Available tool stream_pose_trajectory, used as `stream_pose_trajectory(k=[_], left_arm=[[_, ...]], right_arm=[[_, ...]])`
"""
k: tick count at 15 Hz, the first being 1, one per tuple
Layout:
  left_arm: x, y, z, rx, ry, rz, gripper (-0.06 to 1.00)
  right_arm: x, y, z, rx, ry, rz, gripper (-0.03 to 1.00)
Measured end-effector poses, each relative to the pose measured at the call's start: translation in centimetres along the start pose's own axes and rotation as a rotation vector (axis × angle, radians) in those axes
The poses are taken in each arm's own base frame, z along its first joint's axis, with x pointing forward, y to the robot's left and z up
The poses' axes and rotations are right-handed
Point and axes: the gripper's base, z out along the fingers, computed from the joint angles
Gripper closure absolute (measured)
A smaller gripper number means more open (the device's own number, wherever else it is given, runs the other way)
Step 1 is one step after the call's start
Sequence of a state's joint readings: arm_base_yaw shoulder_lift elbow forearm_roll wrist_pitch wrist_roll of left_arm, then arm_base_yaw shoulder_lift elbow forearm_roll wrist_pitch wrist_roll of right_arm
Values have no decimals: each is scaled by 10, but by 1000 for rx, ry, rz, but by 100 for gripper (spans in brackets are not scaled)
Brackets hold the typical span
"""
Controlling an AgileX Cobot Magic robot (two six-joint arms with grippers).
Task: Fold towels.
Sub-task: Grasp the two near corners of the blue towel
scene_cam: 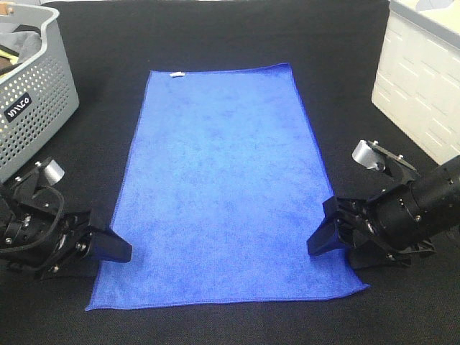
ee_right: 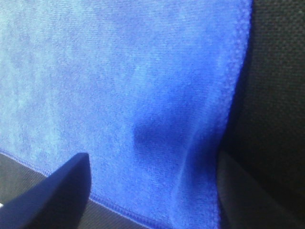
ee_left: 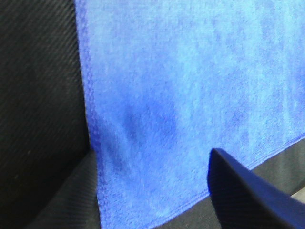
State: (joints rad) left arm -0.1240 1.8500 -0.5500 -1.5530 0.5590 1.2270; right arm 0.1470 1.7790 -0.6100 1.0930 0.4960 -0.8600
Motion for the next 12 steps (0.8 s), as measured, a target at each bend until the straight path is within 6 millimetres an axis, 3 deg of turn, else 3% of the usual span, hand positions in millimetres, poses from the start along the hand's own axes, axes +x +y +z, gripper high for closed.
stream_pose_trajectory(k=[3, 5, 8, 10, 12], left_arm=[[-4, 1, 8, 18, 14, -20, 38], [-5, 2, 12, 39, 27, -38, 46], [-5, 5, 17, 39, 41, -51, 69], [-5, 7, 18, 25, 43, -42, 89], [-5, 7, 18, 24, 43, -24, 94]], right_arm=[[-1, -2, 2, 18, -8, 11, 40], [-2, -4, 2, 36, -21, 13, 57], [-3, -6, 3, 50, -30, 38, 75], [-3, -7, 4, 54, -30, 70, 93], [-3, -7, 4, 54, -31, 74, 97]])
